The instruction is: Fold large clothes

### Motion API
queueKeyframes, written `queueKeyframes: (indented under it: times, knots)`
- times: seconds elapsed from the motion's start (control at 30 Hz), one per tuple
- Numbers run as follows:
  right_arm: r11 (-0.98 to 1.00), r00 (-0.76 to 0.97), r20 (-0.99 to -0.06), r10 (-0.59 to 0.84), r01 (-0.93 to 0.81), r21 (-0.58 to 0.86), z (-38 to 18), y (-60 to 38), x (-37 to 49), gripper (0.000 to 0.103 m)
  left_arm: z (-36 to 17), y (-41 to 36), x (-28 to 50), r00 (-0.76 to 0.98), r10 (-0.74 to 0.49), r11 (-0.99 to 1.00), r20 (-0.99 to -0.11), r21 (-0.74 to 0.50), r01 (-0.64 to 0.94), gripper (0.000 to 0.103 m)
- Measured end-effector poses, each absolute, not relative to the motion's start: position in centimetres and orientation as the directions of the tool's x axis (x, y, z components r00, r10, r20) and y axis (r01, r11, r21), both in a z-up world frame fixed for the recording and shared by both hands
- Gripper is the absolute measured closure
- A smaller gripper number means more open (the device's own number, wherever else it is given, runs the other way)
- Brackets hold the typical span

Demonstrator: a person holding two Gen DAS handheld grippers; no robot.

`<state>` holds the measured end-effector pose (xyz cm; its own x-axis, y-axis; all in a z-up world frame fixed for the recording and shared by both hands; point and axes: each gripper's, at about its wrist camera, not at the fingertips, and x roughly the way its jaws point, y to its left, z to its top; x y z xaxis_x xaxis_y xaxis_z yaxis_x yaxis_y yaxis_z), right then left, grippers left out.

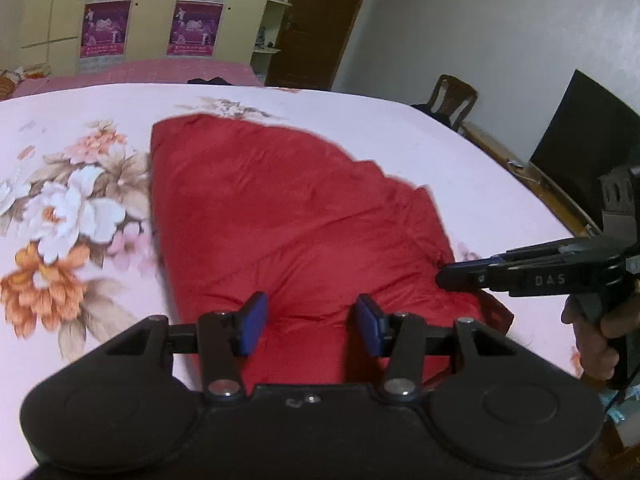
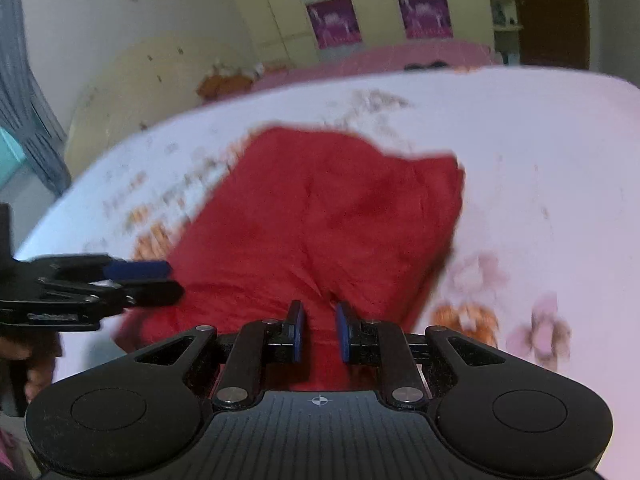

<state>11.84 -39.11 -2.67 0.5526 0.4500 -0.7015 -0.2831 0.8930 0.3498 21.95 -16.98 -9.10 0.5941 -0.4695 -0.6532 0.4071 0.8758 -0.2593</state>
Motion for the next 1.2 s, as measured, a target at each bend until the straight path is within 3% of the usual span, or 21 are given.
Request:
queueKeyframes:
  times: [0.23, 0.5, 0.8, 0.93, 0.97, 1.0, 1.03, 1.07, 1.13, 1.2]
  knots:
    - [0.906, 0.555, -0.716, 0.424, -0.251, 0.342, -5.5, -38.6, 12.6, 0.086, -11.0, -17.6, 21.9, 0.607, -0.424, 0.898, -0.672, -0.227, 0.377, 0.055]
    - [0.855, 0.549, -0.656, 0.518, -0.351, 0.382, -0.2, -39.5, 8.8, 0.086, -7.2, -16.3, 16.6, 0.634, -0.423, 0.903, -0.648, -0.243, 0.354, 0.057]
    - [0.864, 0.46, -0.738, 0.494, -0.354, 0.358, -5.5, -37.5, 8.9, 0.086, -10.0, -16.0, 16.5, 0.603, -0.393, 0.914, -0.694, -0.223, 0.339, 0.056]
    - [0.863, 0.511, -0.699, 0.501, -0.349, 0.364, -2.7, -38.8, 9.3, 0.085, -8.0, -15.1, 16.7, 0.63, -0.403, 0.914, -0.664, -0.249, 0.321, 0.056]
    - [0.869, 0.561, -0.664, 0.494, -0.327, 0.37, -1.6, -39.8, 9.2, 0.082, -7.3, -14.6, 16.9, 0.655, -0.404, 0.914, -0.639, -0.26, 0.31, 0.051]
    - [0.873, 0.597, -0.638, 0.486, -0.299, 0.385, -0.8, -40.8, 9.7, 0.068, -7.0, -14.3, 17.4, 0.674, -0.406, 0.914, -0.617, -0.272, 0.301, 0.047]
    - [0.876, 0.631, -0.614, 0.474, -0.27, 0.399, -0.4, -41.8, 10.5, 0.031, -6.8, -14.0, 18.2, 0.686, -0.404, 0.914, -0.604, -0.279, 0.293, 0.038]
    - [0.879, 0.67, -0.583, 0.46, -0.252, 0.405, -0.2, -42.6, 11.3, 0.025, -6.8, -14.0, 19.1, 0.696, -0.395, 0.918, -0.599, -0.278, 0.282, 0.029]
    - [0.889, 0.677, -0.598, 0.428, -0.195, 0.415, -0.7, -43.4, 13.9, 0.026, -7.2, -14.0, 21.6, 0.709, -0.368, 0.929, -0.602, -0.271, 0.252, 0.026]
    - [0.871, 0.662, -0.609, 0.438, -0.146, 0.469, -1.7, -44.2, 16.3, 0.045, -8.1, -13.8, 24.1, 0.695, -0.366, 0.927, -0.618, -0.306, 0.216, 0.027]
